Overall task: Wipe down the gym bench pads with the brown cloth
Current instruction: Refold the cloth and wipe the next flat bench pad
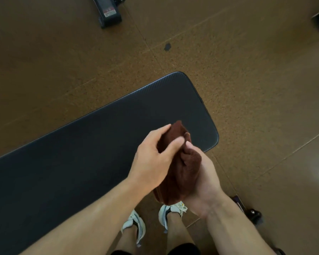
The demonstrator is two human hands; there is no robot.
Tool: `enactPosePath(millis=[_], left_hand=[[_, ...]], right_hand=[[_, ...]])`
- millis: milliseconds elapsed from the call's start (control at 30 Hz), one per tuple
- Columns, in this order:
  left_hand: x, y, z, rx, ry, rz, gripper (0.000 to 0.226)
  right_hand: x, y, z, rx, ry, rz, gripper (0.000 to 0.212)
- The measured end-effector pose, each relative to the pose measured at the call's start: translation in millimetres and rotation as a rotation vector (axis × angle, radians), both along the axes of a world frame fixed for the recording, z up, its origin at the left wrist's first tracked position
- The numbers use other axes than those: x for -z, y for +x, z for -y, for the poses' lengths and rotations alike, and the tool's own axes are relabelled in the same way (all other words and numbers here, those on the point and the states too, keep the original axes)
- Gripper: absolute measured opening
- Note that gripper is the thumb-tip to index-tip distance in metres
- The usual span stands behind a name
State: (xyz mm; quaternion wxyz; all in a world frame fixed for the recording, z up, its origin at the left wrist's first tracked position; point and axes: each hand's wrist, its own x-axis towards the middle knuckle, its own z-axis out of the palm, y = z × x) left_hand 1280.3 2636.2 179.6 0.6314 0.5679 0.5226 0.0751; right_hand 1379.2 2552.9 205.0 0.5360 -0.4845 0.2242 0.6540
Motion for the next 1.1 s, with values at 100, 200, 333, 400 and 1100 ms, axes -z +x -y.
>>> enactPosePath(millis=[100,200,333,400,1100], left_hand=[[2,-25,0,-0.009,-0.019,-0.114,0.031],[-4,-39,9,-0.065,0.000,-0.099,0.016],[-14,-47,27,-0.197,0.067,-0.078,0.018],[-16,-50,31,-0.294,0.045,-0.110,0.022],[29,-66,-65,0.728,0.290,-0.845,0.158]], right_hand=[[0,-20,7,-0.064,-0.089,-0.011,0.049],[1,-35,14,0.005,-0.209,0.009,0.050],[-1,-39,8,0.306,-0.452,0.227,0.044],[-6,-28,1,0.457,-0.589,0.385,0.034],[106,5,-49,-1.260,-0.463,1.508,0.088]])
